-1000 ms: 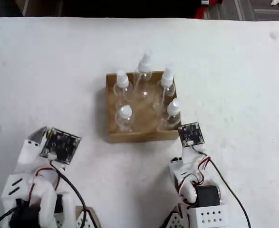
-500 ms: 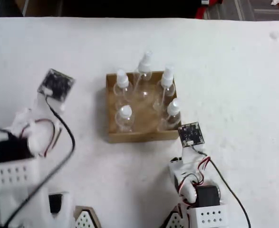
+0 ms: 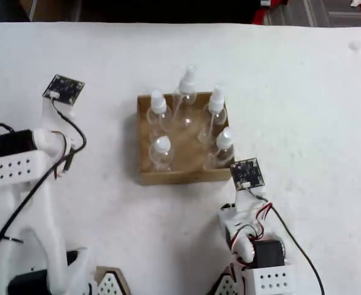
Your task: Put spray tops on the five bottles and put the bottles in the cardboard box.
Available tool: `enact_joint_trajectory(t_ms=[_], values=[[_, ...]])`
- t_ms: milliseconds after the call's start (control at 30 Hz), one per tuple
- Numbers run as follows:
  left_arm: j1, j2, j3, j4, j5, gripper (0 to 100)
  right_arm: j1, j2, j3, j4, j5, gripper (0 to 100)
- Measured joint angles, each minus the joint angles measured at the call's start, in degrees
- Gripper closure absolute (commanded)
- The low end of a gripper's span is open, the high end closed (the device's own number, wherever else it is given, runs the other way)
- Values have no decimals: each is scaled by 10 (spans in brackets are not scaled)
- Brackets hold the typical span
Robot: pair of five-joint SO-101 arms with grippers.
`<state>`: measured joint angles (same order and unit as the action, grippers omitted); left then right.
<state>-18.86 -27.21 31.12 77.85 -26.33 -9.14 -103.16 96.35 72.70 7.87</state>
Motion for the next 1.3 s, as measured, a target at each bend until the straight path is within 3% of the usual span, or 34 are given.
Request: enact_joint_trajectory(t_ms=[267,433,767,1000,1300], values=[[-2,44,-2,0,4,976,0,0,0,0,0,978],[-17,71,-2,-5,69,976,0,0,0,0,0,978],[-16,75,-2,-9,87,976,0,0,0,0,0,978],[-16,75,-2,-9,160,976,0,0,0,0,0,978],[29,75,-2,-11,170,976,0,0,0,0,0,978]])
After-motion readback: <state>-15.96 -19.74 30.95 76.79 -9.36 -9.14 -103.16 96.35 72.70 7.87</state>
